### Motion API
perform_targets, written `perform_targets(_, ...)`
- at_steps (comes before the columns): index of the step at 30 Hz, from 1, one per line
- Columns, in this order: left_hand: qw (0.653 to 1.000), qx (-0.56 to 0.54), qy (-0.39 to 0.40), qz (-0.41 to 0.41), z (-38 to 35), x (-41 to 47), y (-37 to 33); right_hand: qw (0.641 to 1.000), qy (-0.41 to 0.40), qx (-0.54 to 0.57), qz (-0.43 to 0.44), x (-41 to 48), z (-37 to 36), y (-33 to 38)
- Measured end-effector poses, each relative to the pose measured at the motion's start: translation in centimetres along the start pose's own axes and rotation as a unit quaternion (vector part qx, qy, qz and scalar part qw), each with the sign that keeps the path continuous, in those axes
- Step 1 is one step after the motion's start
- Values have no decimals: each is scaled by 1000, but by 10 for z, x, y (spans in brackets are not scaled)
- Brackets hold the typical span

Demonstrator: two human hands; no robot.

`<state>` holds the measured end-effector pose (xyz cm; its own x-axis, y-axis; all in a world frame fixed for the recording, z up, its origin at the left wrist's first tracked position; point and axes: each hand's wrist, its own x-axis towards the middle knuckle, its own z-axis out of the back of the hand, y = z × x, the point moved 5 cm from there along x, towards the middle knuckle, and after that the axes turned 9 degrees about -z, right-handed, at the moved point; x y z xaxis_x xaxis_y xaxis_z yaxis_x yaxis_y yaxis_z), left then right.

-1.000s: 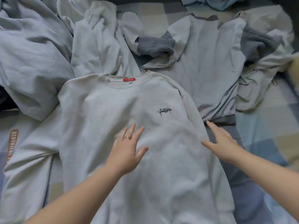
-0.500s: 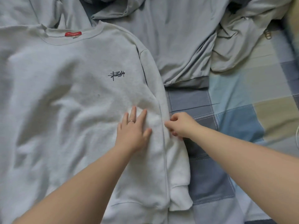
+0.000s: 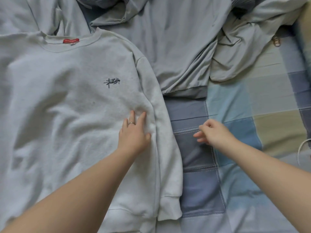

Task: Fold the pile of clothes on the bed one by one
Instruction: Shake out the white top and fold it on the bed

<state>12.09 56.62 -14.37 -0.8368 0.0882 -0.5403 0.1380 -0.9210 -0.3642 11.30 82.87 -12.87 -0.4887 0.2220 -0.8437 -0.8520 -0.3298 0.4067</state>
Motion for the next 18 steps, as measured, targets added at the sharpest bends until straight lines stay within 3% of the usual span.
perform_targets(3, 999, 23, 26, 2, -5, -2, -2, 991, 73, -108, -17, -6, -38, -24)
perform_targets(7, 998, 36, 46, -12, -11, -4, 4, 984, 136, -110, -27, -7, -76, -38)
perform_targets(11, 998, 32, 44, -22, -13, -6, 10, 978, 75, -189, 36, -5, -75, -32)
perform_targets(18, 997, 16, 76, -21, -17, -10, 9, 975, -118, -131, 134, -9, 12, 15)
